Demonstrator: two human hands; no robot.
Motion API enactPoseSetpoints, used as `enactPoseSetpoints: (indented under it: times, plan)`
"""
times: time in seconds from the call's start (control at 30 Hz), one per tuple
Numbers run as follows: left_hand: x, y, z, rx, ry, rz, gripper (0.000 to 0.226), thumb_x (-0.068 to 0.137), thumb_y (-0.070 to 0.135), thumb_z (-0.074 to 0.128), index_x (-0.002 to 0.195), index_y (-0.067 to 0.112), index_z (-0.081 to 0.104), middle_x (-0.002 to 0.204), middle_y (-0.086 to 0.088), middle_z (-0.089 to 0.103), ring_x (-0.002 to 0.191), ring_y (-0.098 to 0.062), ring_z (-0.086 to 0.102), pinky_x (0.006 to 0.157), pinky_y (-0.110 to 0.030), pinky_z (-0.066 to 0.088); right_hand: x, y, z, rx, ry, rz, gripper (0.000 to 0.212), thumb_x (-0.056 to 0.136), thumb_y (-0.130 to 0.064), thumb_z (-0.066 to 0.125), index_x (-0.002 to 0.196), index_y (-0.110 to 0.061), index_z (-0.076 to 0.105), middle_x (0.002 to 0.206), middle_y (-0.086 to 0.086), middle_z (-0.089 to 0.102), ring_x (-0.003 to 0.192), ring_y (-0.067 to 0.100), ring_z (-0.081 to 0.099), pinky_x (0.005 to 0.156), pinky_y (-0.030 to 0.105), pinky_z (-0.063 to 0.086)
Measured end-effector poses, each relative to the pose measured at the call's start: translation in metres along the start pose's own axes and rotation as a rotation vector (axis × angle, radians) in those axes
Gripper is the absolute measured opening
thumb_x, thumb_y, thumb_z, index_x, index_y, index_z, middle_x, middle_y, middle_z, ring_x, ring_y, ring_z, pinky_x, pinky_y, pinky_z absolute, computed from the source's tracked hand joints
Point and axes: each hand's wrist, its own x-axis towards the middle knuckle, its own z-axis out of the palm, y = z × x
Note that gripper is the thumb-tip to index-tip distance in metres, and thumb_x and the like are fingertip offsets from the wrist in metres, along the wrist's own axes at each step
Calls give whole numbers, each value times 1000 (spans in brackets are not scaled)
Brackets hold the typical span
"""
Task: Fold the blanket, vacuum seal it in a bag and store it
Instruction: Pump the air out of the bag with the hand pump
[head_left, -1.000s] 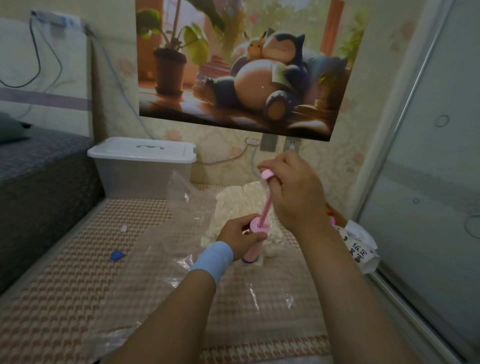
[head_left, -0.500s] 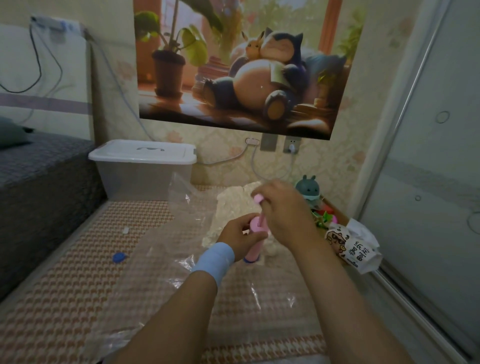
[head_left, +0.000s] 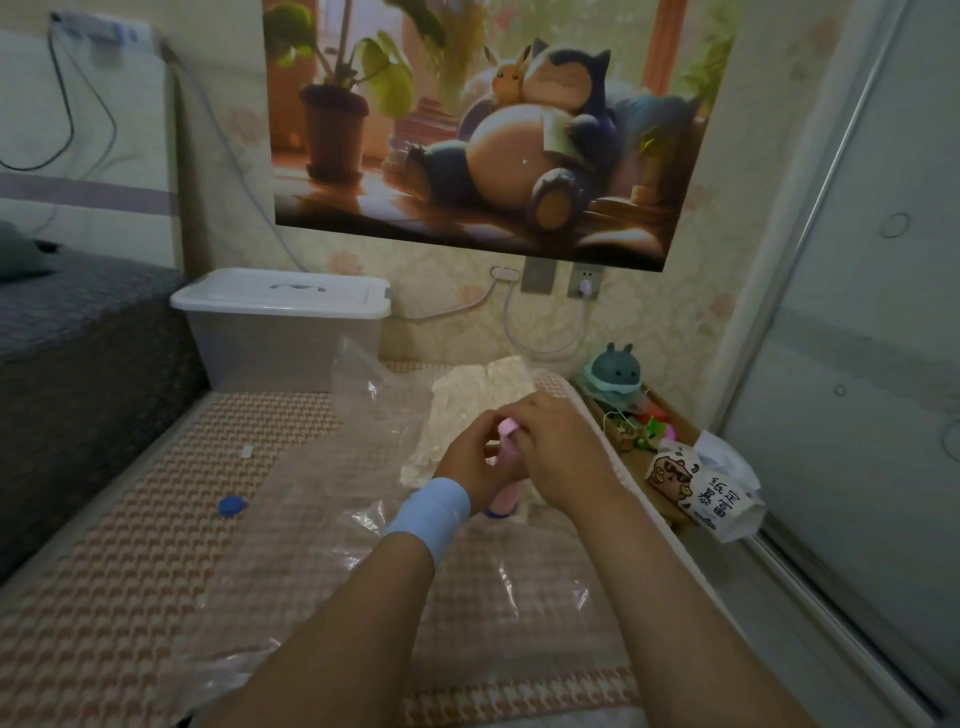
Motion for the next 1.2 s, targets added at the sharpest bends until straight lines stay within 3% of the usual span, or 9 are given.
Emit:
enactPoseSetpoints:
  times: [0.13, 0.37, 0.5, 0.6, 0.7, 0.8, 0.97, 1.13, 1.2]
  plan:
    - [4, -4, -3, -1, -56, -10, 45, 71, 9, 82, 108, 22, 60, 107, 2, 65, 91, -16, 62, 77, -26, 56, 11, -22, -43, -50, 279, -158, 21, 87, -17, 53, 97, -13, 70, 96, 4, 64, 88, 25, 59, 76, 39, 48]
    - [0, -12, -2, 72, -83, -16, 47, 67, 13, 84, 105, 28, 60, 109, 8, 64, 93, -17, 61, 82, -37, 56, 17, -46, -65, 14, 582, -251, 24, 95, -11, 48, 105, -11, 69, 103, 5, 64, 95, 20, 57, 81, 30, 44]
    - [-3, -9, 0, 21, -43, -57, 43, 70, 4, 79, 105, 22, 61, 98, 7, 66, 83, -12, 58, 71, -28, 56, 1, -15, -9, 15, 257, -76, 33, 90, -20, 39, 101, -13, 69, 104, 5, 61, 98, 24, 54, 85, 41, 47]
    - [-4, -8, 1, 23, -19, -66, 44, 73, 3, 74, 108, 27, 62, 100, 6, 67, 88, -14, 61, 75, -30, 56, -8, -4, 5, -30, 24, 9, 46, 80, -37, 28, 92, -17, 68, 96, 4, 58, 89, 29, 55, 78, 46, 47]
    - [-4, -6, -3, 23, -30, -73, 44, 70, 5, 78, 99, 34, 61, 99, 10, 67, 90, -15, 62, 80, -38, 57, -1, -19, -21, -51, 112, -74, 34, 79, -25, 39, 95, -15, 68, 97, 4, 60, 87, 28, 55, 76, 46, 47]
    - [-3, -8, -2, 73, -56, -63, 43, 68, 8, 82, 99, 29, 61, 103, 11, 67, 94, -13, 62, 82, -36, 56, 5, -39, -60, -32, 384, -191, 23, 87, -13, 45, 96, -12, 67, 98, 3, 62, 89, 25, 55, 78, 42, 45]
    - [-5, -9, 3, 109, -58, -70, 43, 65, 12, 84, 99, 28, 61, 104, 10, 67, 97, -13, 62, 82, -36, 56, 6, -44, -63, 3, 591, -260, 27, 91, -8, 45, 102, -6, 70, 103, 8, 64, 97, 23, 56, 83, 32, 43]
    - [-7, -3, 4, 26, -6, -104, 40, 72, -3, 75, 104, 18, 62, 100, 2, 67, 89, -14, 60, 71, -24, 56, -11, -5, 4, -47, 141, -41, 35, 84, -28, 35, 86, -14, 67, 92, 7, 59, 85, 28, 54, 77, 46, 48]
    - [-8, -3, 3, 40, 3, -96, 41, 73, -3, 73, 104, 21, 63, 101, 2, 67, 96, -17, 63, 78, -29, 57, -12, -5, 8, -90, 51, 5, 36, 84, -31, 32, 85, -14, 64, 90, 7, 58, 82, 30, 54, 76, 49, 47]
